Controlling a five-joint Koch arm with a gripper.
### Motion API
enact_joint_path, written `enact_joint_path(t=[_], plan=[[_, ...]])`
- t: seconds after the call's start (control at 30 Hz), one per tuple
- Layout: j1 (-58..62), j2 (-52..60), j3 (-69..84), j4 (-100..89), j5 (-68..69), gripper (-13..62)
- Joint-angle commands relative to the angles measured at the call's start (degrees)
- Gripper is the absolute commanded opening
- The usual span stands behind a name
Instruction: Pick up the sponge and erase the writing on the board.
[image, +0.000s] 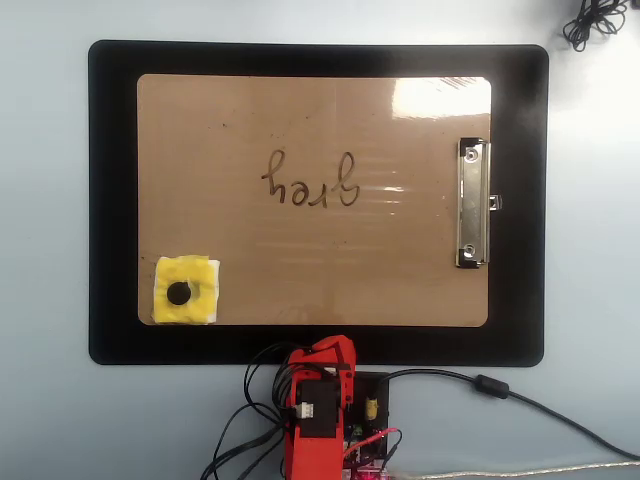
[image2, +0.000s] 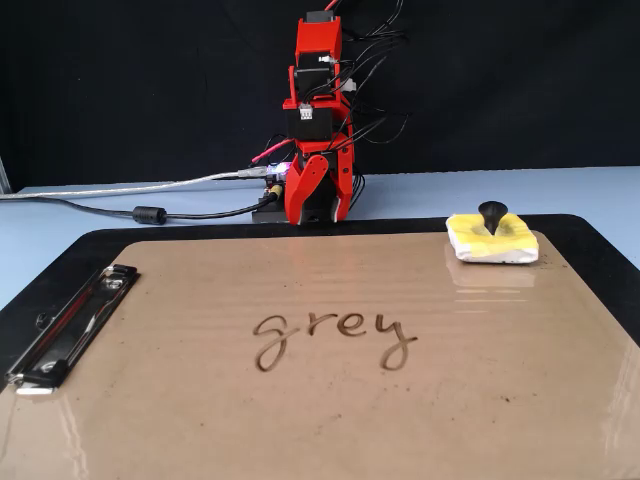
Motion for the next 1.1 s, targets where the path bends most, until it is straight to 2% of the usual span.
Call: enact_joint_path(t=[0.0, 0.57, 0.7, 0.87, 1.07], plan=[[0.7, 1.23, -1.32, 0.79, -1.14, 34.5], [0.79, 1.85, -0.79, 1.14, -0.7, 34.0], [-1.23, 3.08, -2.81, -4.31, -0.88, 33.0], [-20.21, 2.99, -8.61, -30.76, -3.87, 31.2], [-45.62, 2.81, -4.75, -65.48, -22.5, 31.2]])
